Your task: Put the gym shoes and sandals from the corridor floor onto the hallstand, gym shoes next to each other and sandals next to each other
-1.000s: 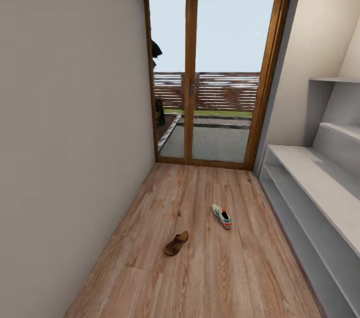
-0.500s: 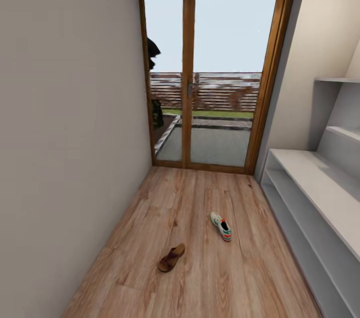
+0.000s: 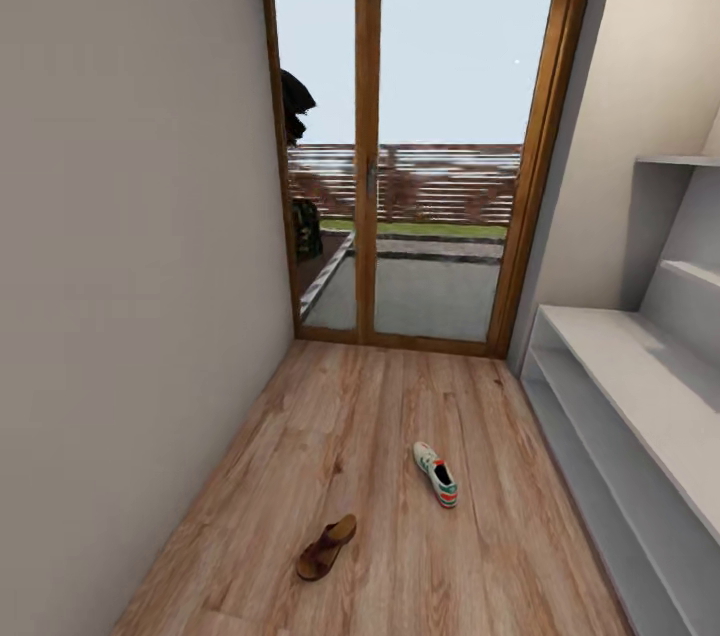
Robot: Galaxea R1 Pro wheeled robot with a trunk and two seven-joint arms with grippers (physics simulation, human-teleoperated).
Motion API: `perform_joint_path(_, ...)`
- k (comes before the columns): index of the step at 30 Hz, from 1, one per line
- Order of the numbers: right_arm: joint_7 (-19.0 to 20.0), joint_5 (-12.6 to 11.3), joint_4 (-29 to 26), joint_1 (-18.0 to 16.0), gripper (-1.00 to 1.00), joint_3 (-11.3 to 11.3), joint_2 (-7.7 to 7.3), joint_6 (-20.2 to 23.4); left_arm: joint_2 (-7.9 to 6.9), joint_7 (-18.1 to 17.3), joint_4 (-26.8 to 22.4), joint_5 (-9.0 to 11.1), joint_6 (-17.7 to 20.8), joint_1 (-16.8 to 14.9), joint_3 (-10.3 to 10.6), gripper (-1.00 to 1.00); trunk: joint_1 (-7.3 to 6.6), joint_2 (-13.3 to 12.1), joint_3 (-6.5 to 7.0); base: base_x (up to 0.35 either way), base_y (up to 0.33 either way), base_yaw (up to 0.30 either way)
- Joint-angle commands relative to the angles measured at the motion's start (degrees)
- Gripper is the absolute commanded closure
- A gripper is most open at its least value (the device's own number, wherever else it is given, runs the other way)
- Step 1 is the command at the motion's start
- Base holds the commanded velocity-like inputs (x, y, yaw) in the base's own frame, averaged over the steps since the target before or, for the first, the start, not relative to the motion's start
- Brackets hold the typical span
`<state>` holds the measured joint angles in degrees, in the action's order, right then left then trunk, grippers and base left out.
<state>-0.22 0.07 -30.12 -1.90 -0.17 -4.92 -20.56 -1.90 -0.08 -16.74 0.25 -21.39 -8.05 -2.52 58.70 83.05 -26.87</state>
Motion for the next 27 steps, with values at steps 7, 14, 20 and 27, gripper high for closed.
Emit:
perform_joint_path(7,0.04,0.01,-0.04,-0.04,-1.0,0.21,0.0,-0.15,-0.02,-0.01,0.04,0.01,-0.16,-0.03,-0.15,-1.0,0.02,0.02,-0.06,0.28,-0.167,0.0)
perform_joint_path(14,0.05,-0.12,-0.11,-0.04,-1.0,0.25,0.09,-0.1,-0.43,-0.01,0.04,0.09,-0.17,-0.03,-0.2,-1.0,0.02,0.02,-0.06,0.28,-0.167,0.0)
perform_joint_path(20,0.05,-0.09,-0.11,-0.04,-1.0,0.26,0.16,-0.09,-0.46,-0.01,0.04,0.1,-0.15,-0.03,-0.2,-1.0,0.02,0.02,0.06,0.28,-0.167,0.0)
perform_joint_path(27,0.05,-0.15,-0.22,-0.04,-1.0,0.26,0.18,-0.09,-0.47,-0.01,0.04,0.1,-0.17,-0.03,-0.21,-1.0,0.02,0.02,0.38,0.28,-0.167,0.0)
